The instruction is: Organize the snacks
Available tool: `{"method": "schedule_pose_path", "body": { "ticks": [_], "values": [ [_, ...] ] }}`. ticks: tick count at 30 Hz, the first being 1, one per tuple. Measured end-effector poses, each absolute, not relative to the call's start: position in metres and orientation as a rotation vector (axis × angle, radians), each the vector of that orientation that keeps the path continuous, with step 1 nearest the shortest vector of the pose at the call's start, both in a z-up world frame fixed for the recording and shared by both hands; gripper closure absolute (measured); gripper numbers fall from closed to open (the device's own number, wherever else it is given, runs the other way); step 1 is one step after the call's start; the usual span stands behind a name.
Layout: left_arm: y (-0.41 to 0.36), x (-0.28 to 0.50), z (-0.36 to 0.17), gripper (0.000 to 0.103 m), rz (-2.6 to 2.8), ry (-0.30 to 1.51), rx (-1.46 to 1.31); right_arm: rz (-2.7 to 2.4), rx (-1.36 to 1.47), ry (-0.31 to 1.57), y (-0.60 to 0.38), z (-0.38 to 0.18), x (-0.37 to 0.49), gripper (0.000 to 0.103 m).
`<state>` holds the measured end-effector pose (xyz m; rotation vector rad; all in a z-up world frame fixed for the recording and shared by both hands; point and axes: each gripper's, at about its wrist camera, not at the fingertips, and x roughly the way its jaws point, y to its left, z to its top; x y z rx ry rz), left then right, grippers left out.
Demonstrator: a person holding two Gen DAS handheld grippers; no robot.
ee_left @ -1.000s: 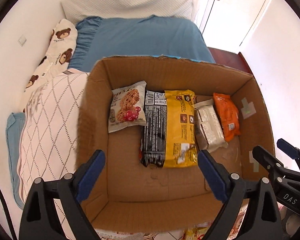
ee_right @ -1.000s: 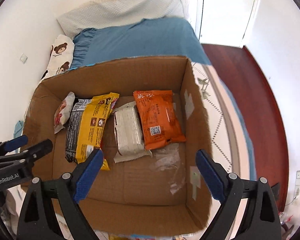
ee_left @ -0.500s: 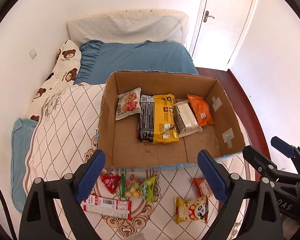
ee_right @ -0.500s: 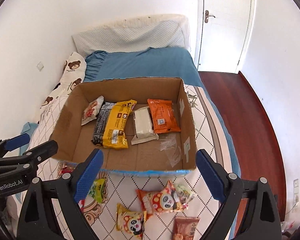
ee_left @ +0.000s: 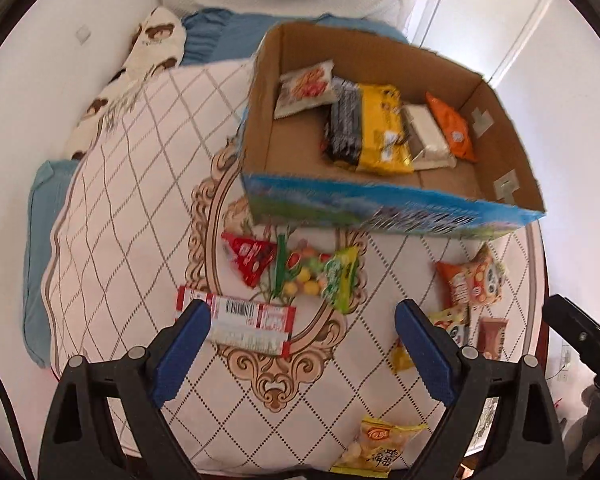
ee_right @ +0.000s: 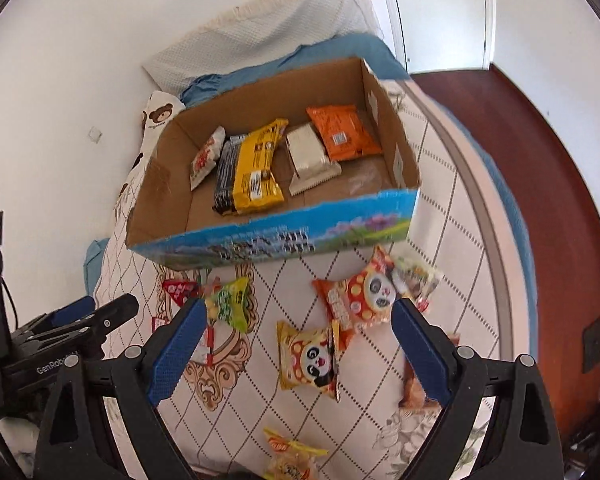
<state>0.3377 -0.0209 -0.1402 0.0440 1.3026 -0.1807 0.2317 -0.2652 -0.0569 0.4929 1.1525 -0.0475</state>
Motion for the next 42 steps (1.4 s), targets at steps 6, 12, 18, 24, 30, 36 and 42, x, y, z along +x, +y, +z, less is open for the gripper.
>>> {"method": "schedule_pose_path", "body": {
  "ticks": [6,12,18,24,30,36,42],
  "values": [
    [0.024,0.339,-0.213,0.009,-0.06,1.477,-0.048,-0.012,0.574,1.252,-0.251,-0.109,0.219,0.038],
    [0.066,0.343,-0.282,0.01,0.033,1.683,-0.467,0.01,0.516,1.293,-0.226,-0.128,0.236,0.038],
    [0.085,0.352,-0.325,0.01,0.193,1.69,-0.798,0.031,0.428,1.319,-0.196,-0.135,0.254,0.038],
    [0.077,0.347,-0.328,0.038,0.128,1.657,-0.583,0.081,0.266,1.404,-0.178,-0.138,0.261,0.037],
    [0.029,0.309,-0.316,0.04,-0.066,1.627,-0.027,0.076,0.173,1.433,-0.174,-0.145,0.267,0.03],
    [0.015,0.278,-0.322,0.039,-0.104,1.627,0.082,0.048,0.385,1.466,-0.196,-0.187,0.274,0.03],
    [0.024,0.265,-0.329,0.037,-0.087,1.631,0.021,0.106,0.656,1.584,-0.209,-0.204,0.248,0.027]
  ]
}}
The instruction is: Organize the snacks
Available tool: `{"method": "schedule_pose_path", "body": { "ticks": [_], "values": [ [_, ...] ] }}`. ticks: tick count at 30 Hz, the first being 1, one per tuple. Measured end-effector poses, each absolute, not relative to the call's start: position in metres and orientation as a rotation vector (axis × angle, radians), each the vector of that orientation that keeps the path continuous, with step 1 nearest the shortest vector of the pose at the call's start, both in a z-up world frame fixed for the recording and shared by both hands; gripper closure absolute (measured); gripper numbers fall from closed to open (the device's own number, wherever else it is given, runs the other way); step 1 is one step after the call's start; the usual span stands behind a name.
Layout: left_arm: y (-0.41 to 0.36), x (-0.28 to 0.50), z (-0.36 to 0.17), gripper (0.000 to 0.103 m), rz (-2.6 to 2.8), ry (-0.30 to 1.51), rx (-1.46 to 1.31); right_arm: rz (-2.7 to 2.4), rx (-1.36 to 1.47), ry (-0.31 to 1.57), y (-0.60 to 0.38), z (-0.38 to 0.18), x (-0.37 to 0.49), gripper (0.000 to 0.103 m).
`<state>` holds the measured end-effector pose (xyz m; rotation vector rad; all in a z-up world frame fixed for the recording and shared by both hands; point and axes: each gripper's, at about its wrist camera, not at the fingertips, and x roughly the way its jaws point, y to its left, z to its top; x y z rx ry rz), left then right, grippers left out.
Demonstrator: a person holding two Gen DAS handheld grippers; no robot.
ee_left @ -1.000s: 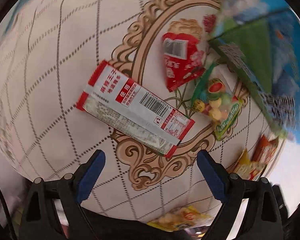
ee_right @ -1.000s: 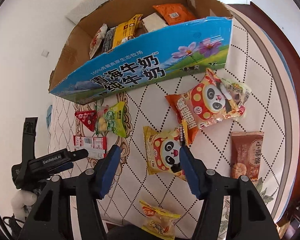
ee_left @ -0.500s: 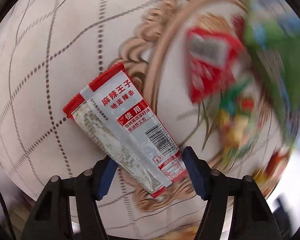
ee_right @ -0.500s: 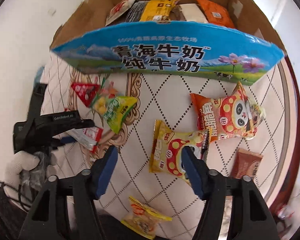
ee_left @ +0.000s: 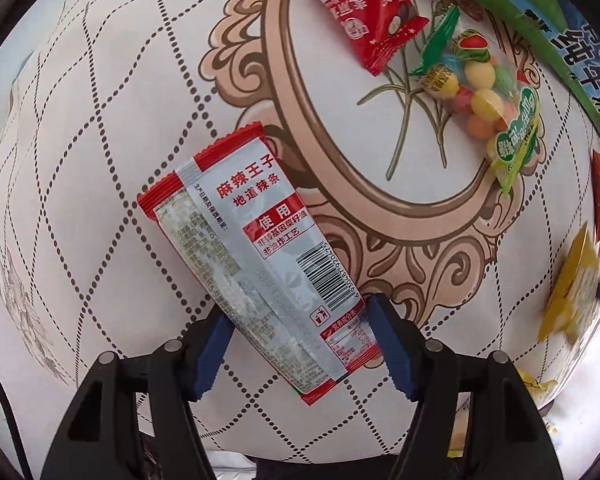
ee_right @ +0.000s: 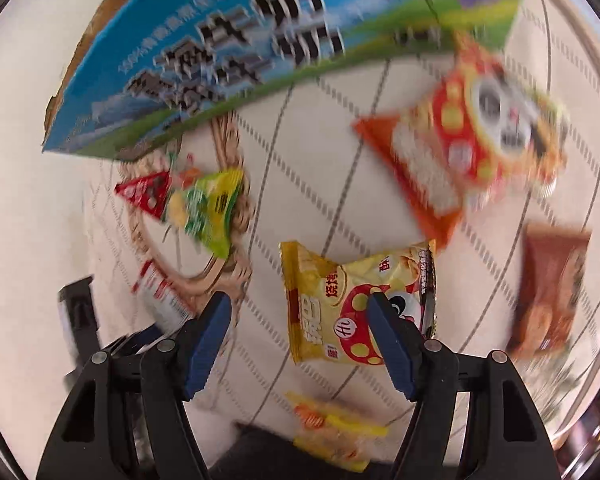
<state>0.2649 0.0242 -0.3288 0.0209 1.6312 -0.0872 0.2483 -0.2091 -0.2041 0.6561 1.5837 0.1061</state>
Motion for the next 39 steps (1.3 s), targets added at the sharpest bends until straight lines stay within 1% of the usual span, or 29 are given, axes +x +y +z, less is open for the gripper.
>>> {"method": "schedule_pose_path", "body": {
  "ticks": [1,2,3,4,7,10,12,14,15,16,19,22,24,25,27,29,30,31,35,37,39],
  "values": [
    [0.035,0.262,-0.329,0.036,-0.087,1.63,0.02,0.118,0.635,1.594,-0.206,-0.202,0.245,0.022],
    [0.034,0.26,-0.329,0.036,-0.087,1.629,0.023,0.125,0.575,1.591,-0.202,-0.197,0.242,0.019],
    [0.034,0.258,-0.33,0.036,-0.088,1.627,0.027,0.138,0.458,1.574,-0.194,-0.189,0.241,0.017],
    [0.034,0.263,-0.329,0.036,-0.089,1.626,0.03,0.153,0.335,1.557,-0.184,-0.183,0.241,0.016],
    [0.039,0.257,-0.329,0.036,-0.089,1.623,0.035,0.258,-0.055,1.537,-0.141,-0.175,0.236,0.016],
    [0.033,0.253,-0.33,0.036,-0.089,1.627,0.047,0.328,-0.366,1.544,-0.108,-0.19,0.228,0.016],
    [0.032,0.25,-0.331,0.036,-0.088,1.628,0.046,0.35,-0.492,1.551,-0.094,-0.207,0.225,0.016],
    [0.024,0.267,-0.332,0.035,-0.087,1.632,0.042,0.356,-0.527,1.589,-0.089,-0.225,0.226,0.02],
    [0.024,0.27,-0.332,0.035,-0.088,1.634,0.038,0.335,-0.53,1.591,-0.089,-0.229,0.228,0.036],
    [0.028,0.271,-0.333,0.035,-0.087,1.638,0.031,0.309,-0.513,1.589,-0.091,-0.232,0.231,0.038],
    [0.039,0.273,-0.332,0.034,-0.062,1.651,-0.037,0.219,-0.268,1.579,-0.115,-0.227,0.245,0.039],
    [0.057,0.273,-0.328,0.034,-0.01,1.651,-0.19,0.12,0.065,1.541,-0.154,-0.221,0.255,0.04],
    [0.069,0.274,-0.33,0.034,0.029,1.645,-0.286,0.078,0.235,1.543,-0.175,-0.225,0.256,0.039],
    [0.074,0.275,-0.332,0.034,0.047,1.643,-0.33,0.076,0.272,1.555,-0.18,-0.228,0.257,0.036],
    [0.077,0.279,-0.335,0.034,0.077,1.629,-0.37,0.086,0.303,1.587,-0.183,-0.236,0.257,0.035],
    [0.067,0.286,-0.333,0.036,0.066,1.59,-0.286,0.097,0.281,1.613,-0.182,-0.241,0.256,0.036],
    [0.058,0.289,-0.331,0.045,0.045,1.578,-0.222,0.1,0.268,1.609,-0.182,-0.241,0.256,0.037],
    [0.045,0.292,-0.328,0.048,0.008,1.561,-0.137,0.099,0.26,1.606,-0.183,-0.242,0.253,0.038],
    [0.0,0.291,-0.323,0.049,-0.161,1.529,0.091,0.093,0.279,1.596,-0.186,-0.238,0.252,0.038],
    [-0.011,0.289,-0.327,0.047,-0.203,1.544,0.143,0.092,0.264,1.536,-0.189,-0.227,0.247,0.04],
    [-0.011,0.291,-0.333,0.045,-0.2,1.577,0.125,0.075,0.239,1.446,-0.185,-0.211,0.249,0.04]
  ]
}}
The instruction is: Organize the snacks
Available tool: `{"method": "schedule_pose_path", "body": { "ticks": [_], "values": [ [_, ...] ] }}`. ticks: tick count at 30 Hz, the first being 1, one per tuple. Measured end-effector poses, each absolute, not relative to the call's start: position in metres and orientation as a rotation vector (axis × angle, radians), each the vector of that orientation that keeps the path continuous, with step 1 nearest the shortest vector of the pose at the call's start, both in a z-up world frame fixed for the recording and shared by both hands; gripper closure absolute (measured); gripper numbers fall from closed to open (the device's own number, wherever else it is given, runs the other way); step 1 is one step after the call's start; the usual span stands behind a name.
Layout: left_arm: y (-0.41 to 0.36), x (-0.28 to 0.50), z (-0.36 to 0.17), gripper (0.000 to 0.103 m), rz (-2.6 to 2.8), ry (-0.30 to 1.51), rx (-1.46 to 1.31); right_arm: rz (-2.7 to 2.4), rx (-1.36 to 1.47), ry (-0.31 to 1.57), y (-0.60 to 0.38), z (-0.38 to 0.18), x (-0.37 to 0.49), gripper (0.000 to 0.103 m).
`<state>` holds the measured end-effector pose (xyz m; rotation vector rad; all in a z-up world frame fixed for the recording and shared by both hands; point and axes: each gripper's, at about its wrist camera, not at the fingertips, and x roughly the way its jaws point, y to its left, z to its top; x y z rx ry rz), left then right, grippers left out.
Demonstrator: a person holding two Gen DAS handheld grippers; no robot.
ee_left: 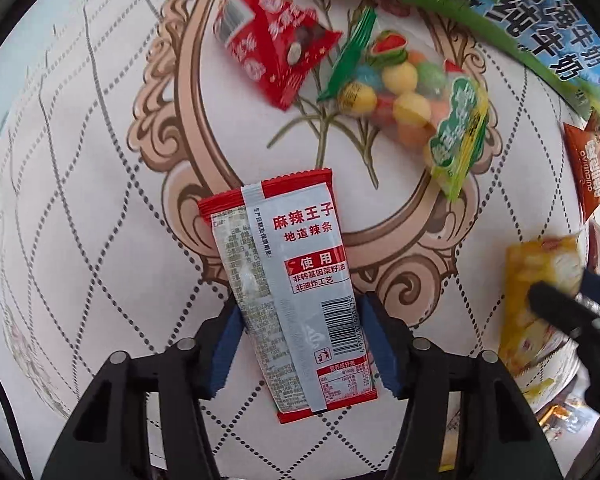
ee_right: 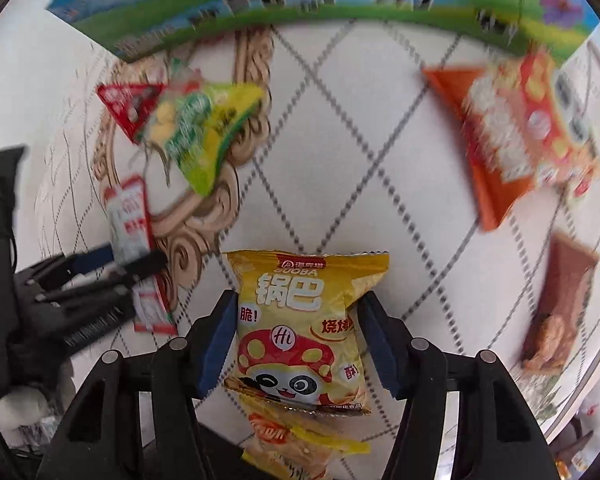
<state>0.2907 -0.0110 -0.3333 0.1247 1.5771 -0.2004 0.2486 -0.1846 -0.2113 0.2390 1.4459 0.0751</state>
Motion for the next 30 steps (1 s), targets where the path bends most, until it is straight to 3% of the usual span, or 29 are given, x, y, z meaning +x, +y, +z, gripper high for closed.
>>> {"method": "schedule_pose_path", "body": {
  "ticks": [3,12,15,21,30],
  "values": [
    [-0.009,0.298,-0.341,0.041,-0.189,1.606,0.058,0.072,0.267,1.446,-0.188,-0.209,0.256,0.039],
    [0.014,0.307,-0.34,0.041,-0.151,1.623,-0.044,0.092,0.198,1.553,-0.167,-0.226,0.263,0.035],
    [0.032,0.311,-0.336,0.05,-0.138,1.621,-0.053,0.094,0.132,1.562,-0.152,-0.231,0.26,0.035],
    [0.05,0.297,-0.314,0.057,-0.136,1.6,-0.043,0.109,0.149,1.539,-0.155,-0.227,0.249,0.052],
    [0.045,0.275,-0.244,0.058,-0.237,1.506,-0.005,0.135,0.252,1.421,-0.179,-0.186,0.237,0.056]
  ]
}}
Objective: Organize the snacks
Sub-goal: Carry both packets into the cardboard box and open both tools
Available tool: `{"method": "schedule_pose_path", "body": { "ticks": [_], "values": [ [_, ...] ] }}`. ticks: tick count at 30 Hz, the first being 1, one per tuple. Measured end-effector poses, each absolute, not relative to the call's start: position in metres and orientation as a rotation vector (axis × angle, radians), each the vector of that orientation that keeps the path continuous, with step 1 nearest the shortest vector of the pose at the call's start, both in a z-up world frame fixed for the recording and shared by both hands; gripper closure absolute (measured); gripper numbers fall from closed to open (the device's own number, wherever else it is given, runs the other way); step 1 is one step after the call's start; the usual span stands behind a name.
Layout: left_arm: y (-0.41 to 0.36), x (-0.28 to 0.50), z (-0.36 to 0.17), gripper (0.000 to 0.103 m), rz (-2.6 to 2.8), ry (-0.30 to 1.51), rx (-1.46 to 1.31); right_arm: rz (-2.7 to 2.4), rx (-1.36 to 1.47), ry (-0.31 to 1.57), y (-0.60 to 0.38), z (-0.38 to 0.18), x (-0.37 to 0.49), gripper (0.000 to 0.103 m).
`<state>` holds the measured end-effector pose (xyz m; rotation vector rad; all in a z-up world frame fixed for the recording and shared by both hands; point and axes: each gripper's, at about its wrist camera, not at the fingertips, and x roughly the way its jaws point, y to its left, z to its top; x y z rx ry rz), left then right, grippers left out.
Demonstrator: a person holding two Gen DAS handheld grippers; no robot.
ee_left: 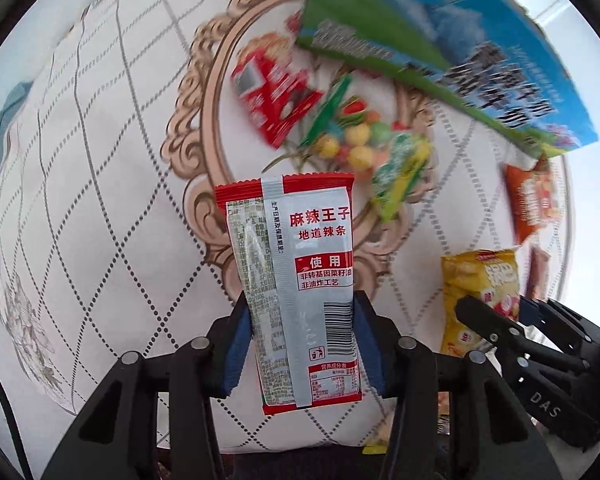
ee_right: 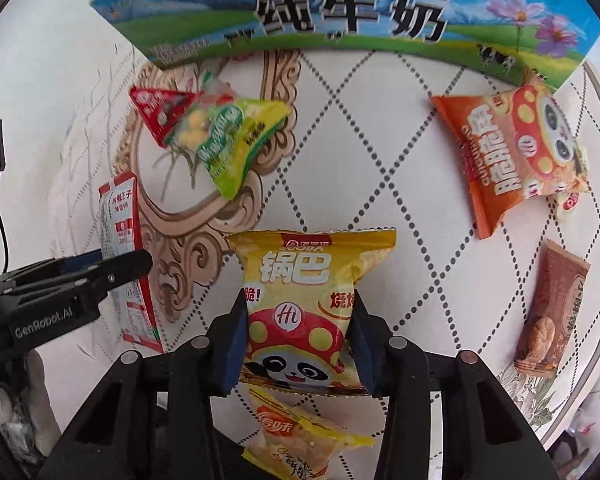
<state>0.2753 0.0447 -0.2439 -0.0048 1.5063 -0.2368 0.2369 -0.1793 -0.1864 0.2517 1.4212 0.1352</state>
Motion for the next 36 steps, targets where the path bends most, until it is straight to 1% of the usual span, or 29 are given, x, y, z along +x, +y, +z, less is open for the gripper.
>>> {"method": "schedule_pose_path", "body": {
  "ticks": [8,13,18,22,27,32,35,36],
  "values": [
    [0.015,0.288,-0.165,0.058,-0.388,1.429,-0.045,0.161,0.402,1.277,-0.217,-0.121,0.224,0.056],
    [-0.041,0.325,-0.118,0.058,-0.519,1.404,-0.077,0.135,0.49,1.154,-0.259,-0.073,0.24,0.056],
    [-0.105,0.379,-0.091,0.058,-0.587,1.363,-0.05,0.088,0.51,1.032,-0.301,-0.029,0.269,0.056],
    [-0.156,0.433,-0.105,0.058,-0.591,1.401,-0.037,0.039,0.484,0.992,-0.326,-0.021,0.306,0.056],
    [-0.189,0.488,-0.149,0.057,-0.581,1.522,-0.056,0.013,0.457,1.025,-0.339,-0.041,0.352,0.056],
    [-0.206,0.511,-0.182,0.057,-0.553,1.609,-0.041,-0.004,0.439,1.085,-0.351,-0.062,0.377,0.056],
    [-0.208,0.514,-0.19,0.057,-0.513,1.624,-0.008,-0.005,0.445,1.147,-0.354,-0.076,0.388,0.055],
    [-0.209,0.515,-0.195,0.056,-0.511,1.636,-0.002,-0.008,0.46,1.181,-0.355,-0.086,0.391,0.052]
  ]
}}
